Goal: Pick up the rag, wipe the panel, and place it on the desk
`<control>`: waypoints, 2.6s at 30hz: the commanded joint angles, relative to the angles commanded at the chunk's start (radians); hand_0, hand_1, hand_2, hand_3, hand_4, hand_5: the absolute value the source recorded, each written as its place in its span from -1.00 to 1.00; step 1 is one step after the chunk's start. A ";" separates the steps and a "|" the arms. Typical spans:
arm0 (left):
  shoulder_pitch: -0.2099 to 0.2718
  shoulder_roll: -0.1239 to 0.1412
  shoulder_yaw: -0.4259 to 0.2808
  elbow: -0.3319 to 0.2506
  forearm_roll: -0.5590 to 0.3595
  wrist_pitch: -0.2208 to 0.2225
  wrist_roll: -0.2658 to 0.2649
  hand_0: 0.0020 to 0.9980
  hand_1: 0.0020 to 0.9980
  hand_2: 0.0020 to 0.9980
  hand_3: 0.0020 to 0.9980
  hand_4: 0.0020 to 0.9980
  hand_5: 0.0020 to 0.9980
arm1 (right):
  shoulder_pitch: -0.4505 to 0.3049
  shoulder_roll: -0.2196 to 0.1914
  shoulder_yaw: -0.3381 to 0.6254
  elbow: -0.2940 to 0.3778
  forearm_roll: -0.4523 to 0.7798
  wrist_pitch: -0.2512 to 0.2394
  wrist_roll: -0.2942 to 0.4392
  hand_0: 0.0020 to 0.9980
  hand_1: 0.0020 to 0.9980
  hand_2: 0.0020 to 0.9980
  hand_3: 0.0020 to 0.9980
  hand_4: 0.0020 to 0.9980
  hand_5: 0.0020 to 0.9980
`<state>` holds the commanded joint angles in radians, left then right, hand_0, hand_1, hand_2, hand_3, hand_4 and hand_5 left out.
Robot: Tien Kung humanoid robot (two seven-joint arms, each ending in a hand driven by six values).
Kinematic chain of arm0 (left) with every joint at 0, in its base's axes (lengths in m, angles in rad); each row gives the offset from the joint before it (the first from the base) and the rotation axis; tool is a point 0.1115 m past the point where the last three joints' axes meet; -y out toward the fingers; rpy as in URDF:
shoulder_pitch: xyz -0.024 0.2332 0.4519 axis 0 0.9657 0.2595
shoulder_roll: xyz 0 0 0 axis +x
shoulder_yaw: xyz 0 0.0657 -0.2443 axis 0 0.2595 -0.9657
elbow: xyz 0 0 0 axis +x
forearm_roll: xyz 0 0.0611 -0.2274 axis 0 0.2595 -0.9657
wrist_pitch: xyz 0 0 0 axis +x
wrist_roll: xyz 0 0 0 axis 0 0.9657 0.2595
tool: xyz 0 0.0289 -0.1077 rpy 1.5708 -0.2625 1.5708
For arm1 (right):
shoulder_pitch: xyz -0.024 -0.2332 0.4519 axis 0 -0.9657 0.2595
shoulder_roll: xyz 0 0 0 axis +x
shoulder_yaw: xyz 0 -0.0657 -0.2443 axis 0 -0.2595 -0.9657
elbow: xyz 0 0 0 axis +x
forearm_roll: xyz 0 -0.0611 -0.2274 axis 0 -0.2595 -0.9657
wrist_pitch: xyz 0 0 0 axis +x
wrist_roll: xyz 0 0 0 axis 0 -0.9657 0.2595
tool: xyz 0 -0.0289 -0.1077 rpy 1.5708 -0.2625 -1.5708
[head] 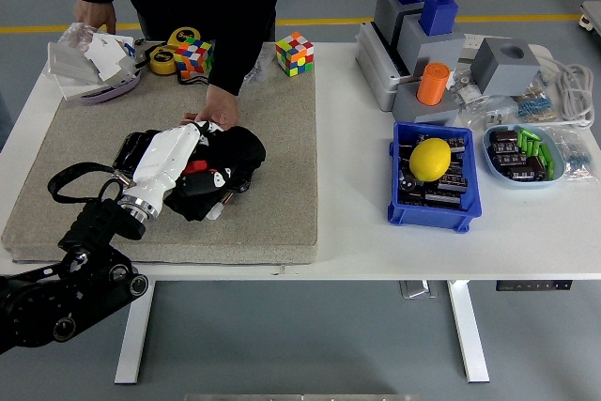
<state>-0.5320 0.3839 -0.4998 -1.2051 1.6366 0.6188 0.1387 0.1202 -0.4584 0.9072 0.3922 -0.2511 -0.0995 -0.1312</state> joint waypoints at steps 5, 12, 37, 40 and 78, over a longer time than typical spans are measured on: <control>0.001 -0.004 -0.003 0.008 -0.008 0.002 -0.004 -0.65 -0.84 -0.57 0.33 0.14 -0.79 | 0.000 0.001 -0.001 0.000 0.001 0.000 0.000 0.45 0.25 0.35 0.23 1.00 0.21; 0.014 0.009 -0.035 0.041 -0.015 0.004 -0.015 -0.65 -0.84 -0.57 0.33 0.14 -0.79 | -0.001 0.002 0.003 0.000 -0.001 -0.001 -0.003 0.45 0.25 0.35 0.23 1.00 0.21; 0.069 0.069 -0.173 0.129 -0.014 0.003 -0.038 -0.65 -0.84 -0.57 0.34 0.14 -0.78 | -0.005 0.006 0.017 0.000 -0.007 -0.003 -0.006 0.44 0.25 0.35 0.23 1.00 0.22; 0.070 0.078 -0.182 0.136 -0.012 0.003 -0.041 -0.65 -0.84 -0.57 0.34 0.14 -0.78 | -0.004 0.006 0.018 0.000 -0.007 -0.003 -0.006 0.44 0.25 0.35 0.23 1.00 0.22; 0.086 0.067 -0.259 0.226 -0.026 0.012 -0.062 -0.65 -0.84 -0.57 0.33 0.13 -0.78 | -0.003 0.008 0.018 0.001 -0.010 -0.003 -0.008 0.44 0.25 0.35 0.23 1.00 0.22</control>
<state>-0.4458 0.4511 -0.7583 -0.9796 1.6103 0.6307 0.0763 0.1171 -0.4507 0.9256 0.3927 -0.2610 -0.1027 -0.1388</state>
